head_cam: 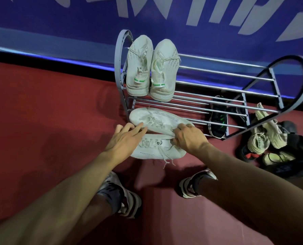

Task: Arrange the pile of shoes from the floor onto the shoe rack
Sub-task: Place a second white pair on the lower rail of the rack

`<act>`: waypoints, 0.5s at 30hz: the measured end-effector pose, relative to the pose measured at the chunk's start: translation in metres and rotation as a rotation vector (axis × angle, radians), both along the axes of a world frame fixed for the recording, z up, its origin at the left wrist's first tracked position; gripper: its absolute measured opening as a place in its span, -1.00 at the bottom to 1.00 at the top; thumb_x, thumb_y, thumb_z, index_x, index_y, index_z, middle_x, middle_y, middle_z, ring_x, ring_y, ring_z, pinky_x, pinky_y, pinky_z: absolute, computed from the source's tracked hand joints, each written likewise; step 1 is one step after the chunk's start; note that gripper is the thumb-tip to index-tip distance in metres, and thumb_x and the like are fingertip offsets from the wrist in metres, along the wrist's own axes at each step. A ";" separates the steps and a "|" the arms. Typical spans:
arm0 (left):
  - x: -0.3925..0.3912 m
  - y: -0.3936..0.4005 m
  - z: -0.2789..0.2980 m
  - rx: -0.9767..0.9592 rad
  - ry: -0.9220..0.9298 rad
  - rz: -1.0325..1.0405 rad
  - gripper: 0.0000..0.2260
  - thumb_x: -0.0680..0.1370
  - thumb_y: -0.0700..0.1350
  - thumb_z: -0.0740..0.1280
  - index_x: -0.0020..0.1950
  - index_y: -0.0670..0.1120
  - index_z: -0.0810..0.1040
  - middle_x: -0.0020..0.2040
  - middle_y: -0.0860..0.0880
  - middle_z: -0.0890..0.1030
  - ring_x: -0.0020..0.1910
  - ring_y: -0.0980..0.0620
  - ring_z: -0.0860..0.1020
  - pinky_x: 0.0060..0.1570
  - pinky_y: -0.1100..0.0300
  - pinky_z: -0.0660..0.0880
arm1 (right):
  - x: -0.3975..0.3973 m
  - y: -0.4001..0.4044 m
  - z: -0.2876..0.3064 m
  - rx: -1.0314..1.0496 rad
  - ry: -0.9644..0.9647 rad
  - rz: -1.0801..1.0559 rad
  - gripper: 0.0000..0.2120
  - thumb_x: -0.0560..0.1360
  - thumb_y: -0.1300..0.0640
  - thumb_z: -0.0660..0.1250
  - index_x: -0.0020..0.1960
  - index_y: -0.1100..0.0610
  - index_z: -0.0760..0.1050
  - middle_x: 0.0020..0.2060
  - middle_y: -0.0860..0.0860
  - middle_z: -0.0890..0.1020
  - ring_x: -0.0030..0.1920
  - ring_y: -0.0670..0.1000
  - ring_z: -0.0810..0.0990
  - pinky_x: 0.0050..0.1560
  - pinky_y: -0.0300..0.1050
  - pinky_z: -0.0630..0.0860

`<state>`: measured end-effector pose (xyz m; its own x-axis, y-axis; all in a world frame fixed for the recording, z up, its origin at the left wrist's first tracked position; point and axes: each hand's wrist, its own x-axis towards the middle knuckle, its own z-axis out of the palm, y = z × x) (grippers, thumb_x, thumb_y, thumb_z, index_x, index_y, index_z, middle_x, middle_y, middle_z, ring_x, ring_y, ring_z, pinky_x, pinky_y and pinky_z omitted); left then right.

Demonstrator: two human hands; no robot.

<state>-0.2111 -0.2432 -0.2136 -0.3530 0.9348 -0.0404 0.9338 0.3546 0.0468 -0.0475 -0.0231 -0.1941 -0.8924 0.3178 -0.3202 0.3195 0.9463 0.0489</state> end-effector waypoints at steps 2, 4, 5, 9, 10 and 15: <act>0.006 0.004 0.005 -0.001 -0.005 0.001 -0.46 0.60 -0.06 0.33 0.56 -0.01 0.28 0.55 0.06 0.33 0.27 -0.01 0.40 0.06 0.05 0.26 | 0.004 -0.002 0.002 0.006 -0.007 -0.014 -0.61 0.61 -0.15 0.18 0.13 0.13 0.56 0.06 0.08 0.60 0.05 0.17 0.60 0.00 0.00 0.52; 0.011 0.006 0.009 -0.013 0.005 -0.007 -0.46 0.63 0.04 0.26 0.59 -0.05 0.25 0.58 0.06 0.30 0.32 -0.03 0.39 0.14 0.02 0.27 | 0.009 -0.004 0.004 -0.018 -0.010 -0.065 -0.62 0.60 -0.16 0.17 0.09 0.13 0.56 0.02 0.09 0.63 -0.01 0.19 0.63 -0.04 0.00 0.54; 0.012 0.007 0.011 -0.023 0.007 -0.005 -0.44 0.63 0.08 0.24 0.60 -0.06 0.23 0.59 0.05 0.28 0.34 -0.03 0.39 0.17 0.02 0.27 | 0.010 -0.005 0.006 -0.030 0.004 -0.091 -0.62 0.60 -0.16 0.17 0.07 0.13 0.56 0.01 0.09 0.64 -0.02 0.21 0.64 -0.05 0.01 0.54; 0.016 0.014 0.021 0.015 -0.006 0.016 -0.43 0.63 0.11 0.22 0.60 -0.07 0.26 0.59 0.01 0.29 0.34 -0.04 0.41 0.22 0.01 0.30 | 0.014 -0.012 0.015 -0.020 0.023 -0.142 -0.60 0.60 -0.18 0.19 0.05 0.15 0.55 -0.03 0.12 0.66 -0.05 0.24 0.65 -0.09 0.00 0.51; 0.018 0.016 0.025 0.044 0.001 0.013 -0.44 0.62 0.10 0.24 0.58 -0.07 0.30 0.57 0.00 0.32 0.32 -0.05 0.43 0.21 0.01 0.32 | 0.014 -0.012 0.016 0.000 0.031 -0.155 -0.59 0.60 -0.19 0.18 0.06 0.15 0.56 -0.03 0.12 0.66 -0.05 0.23 0.65 -0.10 0.00 0.51; 0.037 0.022 0.036 0.117 -0.008 -0.017 -0.51 0.61 0.10 0.23 0.52 -0.02 0.38 0.55 0.03 0.36 0.27 -0.05 0.46 0.14 0.00 0.40 | 0.011 -0.018 0.020 0.103 0.016 -0.166 -0.64 0.69 -0.06 0.06 0.21 0.16 0.49 0.10 0.11 0.60 0.08 0.19 0.60 0.00 -0.02 0.45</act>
<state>-0.1737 -0.2214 -0.1778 -0.3368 0.9392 0.0664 0.9392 0.3301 0.0943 -0.0368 -0.0411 -0.1743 -0.8297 0.4915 -0.2646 0.4723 0.8708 0.1364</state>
